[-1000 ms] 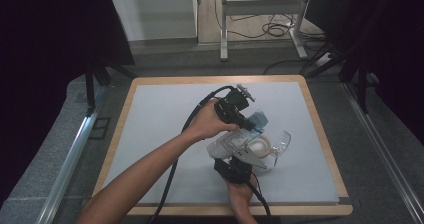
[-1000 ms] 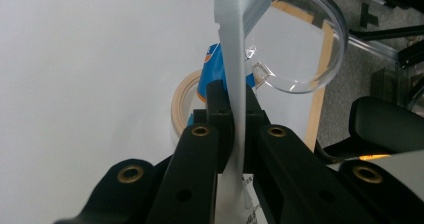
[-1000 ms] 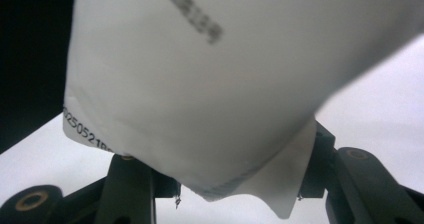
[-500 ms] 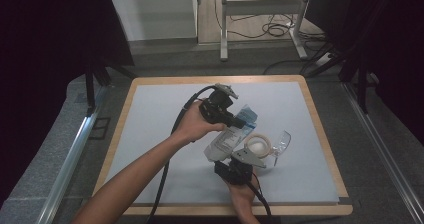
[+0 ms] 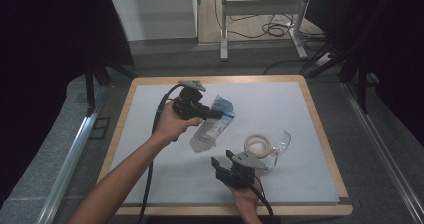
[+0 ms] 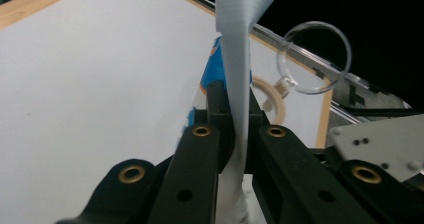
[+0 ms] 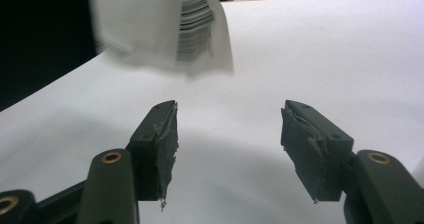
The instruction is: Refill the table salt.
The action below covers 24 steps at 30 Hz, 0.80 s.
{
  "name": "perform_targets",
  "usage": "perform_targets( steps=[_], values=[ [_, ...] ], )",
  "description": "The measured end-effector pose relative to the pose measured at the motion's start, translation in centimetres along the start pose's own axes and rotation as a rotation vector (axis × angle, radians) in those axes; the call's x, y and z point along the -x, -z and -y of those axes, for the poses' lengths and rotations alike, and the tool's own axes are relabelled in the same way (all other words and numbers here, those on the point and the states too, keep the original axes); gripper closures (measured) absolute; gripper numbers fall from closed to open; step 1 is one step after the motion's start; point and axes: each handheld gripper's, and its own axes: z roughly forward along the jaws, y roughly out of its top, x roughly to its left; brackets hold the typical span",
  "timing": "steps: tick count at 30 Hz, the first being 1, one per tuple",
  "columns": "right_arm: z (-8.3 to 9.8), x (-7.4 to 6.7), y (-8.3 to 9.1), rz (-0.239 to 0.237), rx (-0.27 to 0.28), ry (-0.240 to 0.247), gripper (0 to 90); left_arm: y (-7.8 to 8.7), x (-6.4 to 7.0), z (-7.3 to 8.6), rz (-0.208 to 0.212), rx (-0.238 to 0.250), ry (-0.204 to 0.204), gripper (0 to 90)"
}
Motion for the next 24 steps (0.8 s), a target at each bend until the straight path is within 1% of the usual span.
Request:
perform_targets(
  steps=[4,7,9,10,14,17,19,22,24],
  values=[
    [0.2,0.2,0.4,-0.001,0.000,0.008,40.1,0.9,-1.6,1.3,-0.029,0.024,0.041,89.9],
    [0.3,0.4,0.8,0.000,0.001,0.007,40.1,1.7,-3.1,2.4,-0.052,0.056,0.074,89.9],
    [0.4,0.5,1.1,-0.001,0.003,0.003,40.2,2.2,-4.2,3.1,-0.079,0.076,0.098,90.0],
    [0.4,0.6,1.3,-0.001,0.005,0.010,40.2,2.4,-4.6,3.4,-0.088,0.081,0.106,90.0],
    [0.5,0.5,1.6,-0.011,0.010,0.010,40.2,3.0,-6.4,4.2,-0.150,0.106,0.134,89.9],
    [0.4,0.3,1.7,-0.022,0.010,0.018,40.1,3.4,-7.6,4.7,-0.192,0.130,0.139,89.9],
    [0.3,0.3,1.9,-0.028,0.015,0.018,40.1,3.5,-8.4,5.1,-0.215,0.145,0.151,90.0],
    [0.3,0.3,2.1,-0.036,0.016,0.018,40.1,3.5,-9.6,6.0,-0.229,0.172,0.176,90.0],
    [0.3,0.3,2.2,-0.037,0.017,0.019,40.2,3.5,-10.3,6.7,-0.250,0.175,0.188,90.0]
  ],
)
